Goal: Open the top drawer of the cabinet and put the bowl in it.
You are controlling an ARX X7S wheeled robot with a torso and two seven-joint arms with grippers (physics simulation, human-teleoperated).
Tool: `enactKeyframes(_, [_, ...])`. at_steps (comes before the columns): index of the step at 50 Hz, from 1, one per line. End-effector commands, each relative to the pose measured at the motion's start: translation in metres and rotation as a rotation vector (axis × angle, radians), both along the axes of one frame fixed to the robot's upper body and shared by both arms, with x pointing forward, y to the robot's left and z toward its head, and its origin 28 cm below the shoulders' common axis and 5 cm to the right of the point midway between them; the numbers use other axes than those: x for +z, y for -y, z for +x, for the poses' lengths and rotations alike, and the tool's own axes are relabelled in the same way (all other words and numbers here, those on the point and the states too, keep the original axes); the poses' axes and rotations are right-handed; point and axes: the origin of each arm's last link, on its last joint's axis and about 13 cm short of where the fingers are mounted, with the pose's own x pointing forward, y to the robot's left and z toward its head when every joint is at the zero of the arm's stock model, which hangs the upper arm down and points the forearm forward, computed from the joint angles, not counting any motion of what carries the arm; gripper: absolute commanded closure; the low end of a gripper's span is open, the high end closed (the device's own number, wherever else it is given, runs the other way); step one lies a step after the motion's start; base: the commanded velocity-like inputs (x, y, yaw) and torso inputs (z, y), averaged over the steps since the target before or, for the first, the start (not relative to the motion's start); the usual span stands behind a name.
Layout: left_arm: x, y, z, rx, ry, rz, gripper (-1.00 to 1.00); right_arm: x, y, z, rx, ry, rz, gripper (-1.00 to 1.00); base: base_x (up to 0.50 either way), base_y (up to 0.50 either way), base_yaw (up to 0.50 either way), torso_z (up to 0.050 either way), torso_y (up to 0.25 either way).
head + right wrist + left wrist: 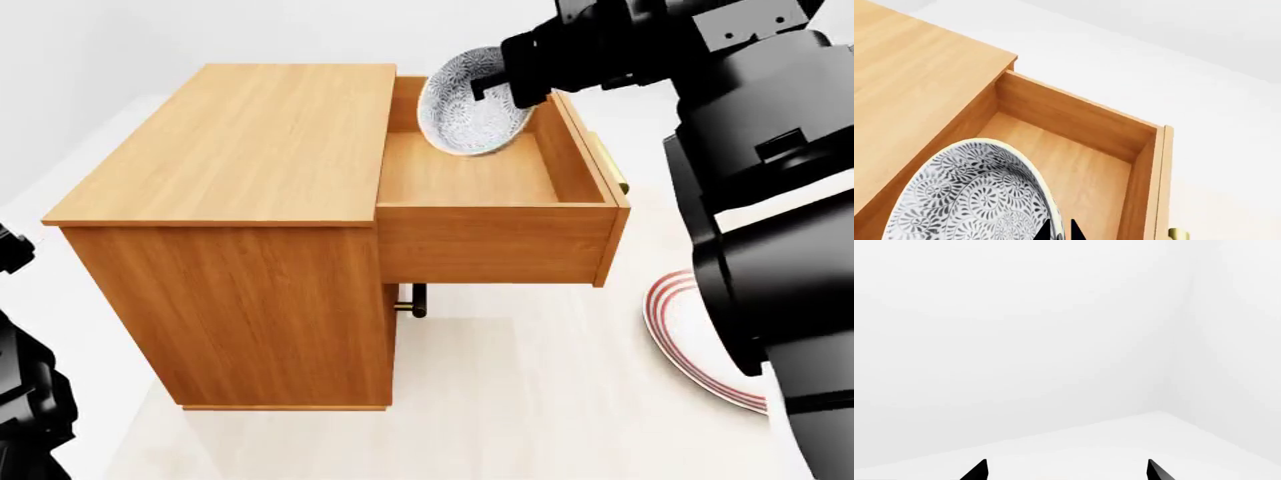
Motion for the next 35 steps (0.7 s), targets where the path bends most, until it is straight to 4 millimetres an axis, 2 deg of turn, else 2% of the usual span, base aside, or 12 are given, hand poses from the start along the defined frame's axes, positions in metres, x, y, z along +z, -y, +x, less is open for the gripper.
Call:
enactKeyframes(1, [-0.001, -0.001, -0.001, 0.005, -0.004, -0.001, -1.0, -0.013, -0.004, 0.001, 0.011, -0.061, 0.049, 1.0, 0.0, 0.0, 0.0, 0.0, 0.0])
enactKeyframes(25, [-0.004, -0.002, -0.003, 0.009, -0.007, 0.0, -1.0, -0.055, 0.001, 0.012, -0.019, -0.077, 0.153, 1.0, 0.0, 0.0, 0.0, 0.0, 0.0])
enactKeyframes(35, [-0.007, 0.0, -0.003, 0.006, -0.015, 0.003, -1.0, -0.057, 0.0, 0.012, -0.02, -0.077, 0.174, 1.0, 0.0, 0.0, 0.0, 0.0, 0.001])
